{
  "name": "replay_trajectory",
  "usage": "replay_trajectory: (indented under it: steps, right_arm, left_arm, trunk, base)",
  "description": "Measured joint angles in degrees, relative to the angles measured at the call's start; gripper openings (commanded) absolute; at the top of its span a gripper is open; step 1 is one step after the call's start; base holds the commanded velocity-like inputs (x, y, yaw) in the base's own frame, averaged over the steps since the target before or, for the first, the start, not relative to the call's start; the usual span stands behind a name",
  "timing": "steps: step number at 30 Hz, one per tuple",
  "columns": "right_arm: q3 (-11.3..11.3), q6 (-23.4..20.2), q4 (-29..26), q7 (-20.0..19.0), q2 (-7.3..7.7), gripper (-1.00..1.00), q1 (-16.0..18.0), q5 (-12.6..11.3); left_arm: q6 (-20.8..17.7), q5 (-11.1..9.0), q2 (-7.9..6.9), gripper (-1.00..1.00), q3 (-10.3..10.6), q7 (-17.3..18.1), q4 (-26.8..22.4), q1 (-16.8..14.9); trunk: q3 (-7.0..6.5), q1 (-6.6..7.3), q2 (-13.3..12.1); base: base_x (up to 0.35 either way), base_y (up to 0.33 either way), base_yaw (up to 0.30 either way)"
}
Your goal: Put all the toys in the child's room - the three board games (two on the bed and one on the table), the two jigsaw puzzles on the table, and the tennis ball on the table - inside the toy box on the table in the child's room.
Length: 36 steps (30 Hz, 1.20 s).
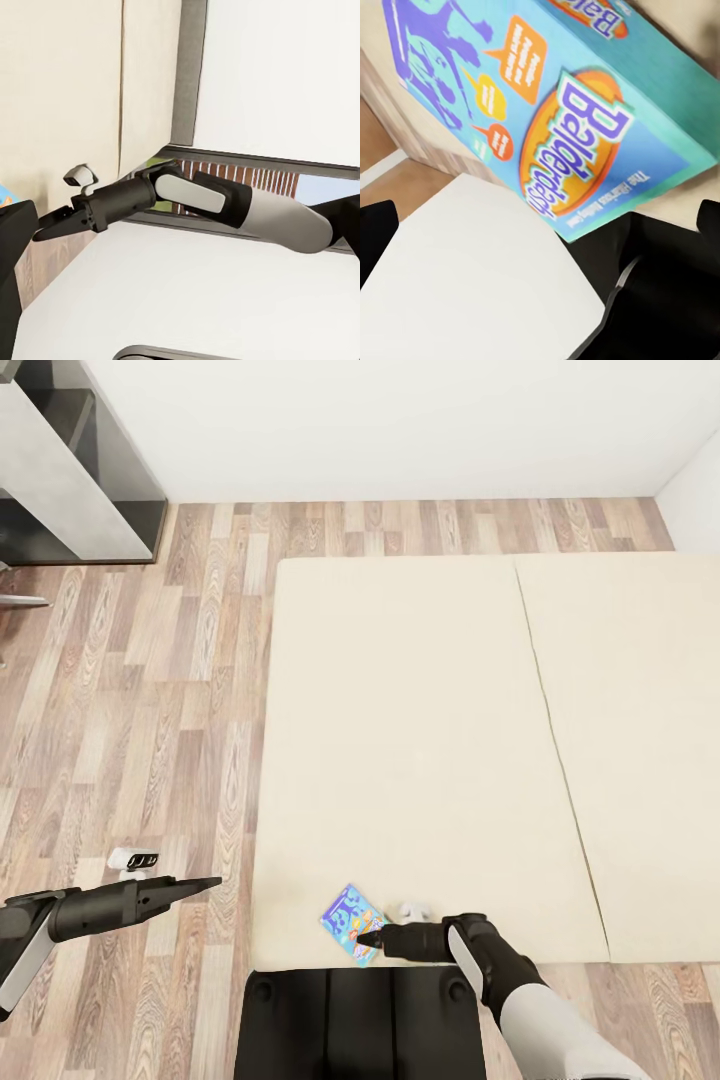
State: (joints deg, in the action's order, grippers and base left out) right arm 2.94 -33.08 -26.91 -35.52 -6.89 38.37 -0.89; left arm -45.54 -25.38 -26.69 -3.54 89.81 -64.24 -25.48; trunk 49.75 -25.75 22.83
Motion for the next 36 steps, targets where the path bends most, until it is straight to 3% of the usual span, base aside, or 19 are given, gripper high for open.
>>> replay_trajectory:
  steps: [26, 36]
  right_arm:
    - [0.0, 2.2, 0.0, 0.0, 0.01, 1.0, 0.7, 0.0]
    - [0.1, 2.1, -2.4, -0.3, 0.0, 1.0, 1.0, -0.1]
  left_arm:
    - [0.0, 0.0, -0.01, 1.0, 0.0, 0.0, 0.0, 0.0]
    - [0.0, 0.1, 0.0, 1.0, 0.0, 0.0, 0.0, 0.0]
  trunk:
    - [0.0, 0.0, 0.0]
    - [0.0, 0.0, 0.0]
  base:
    - [0.0, 0.0, 0.0]
    - [0.0, 0.0, 0.0]
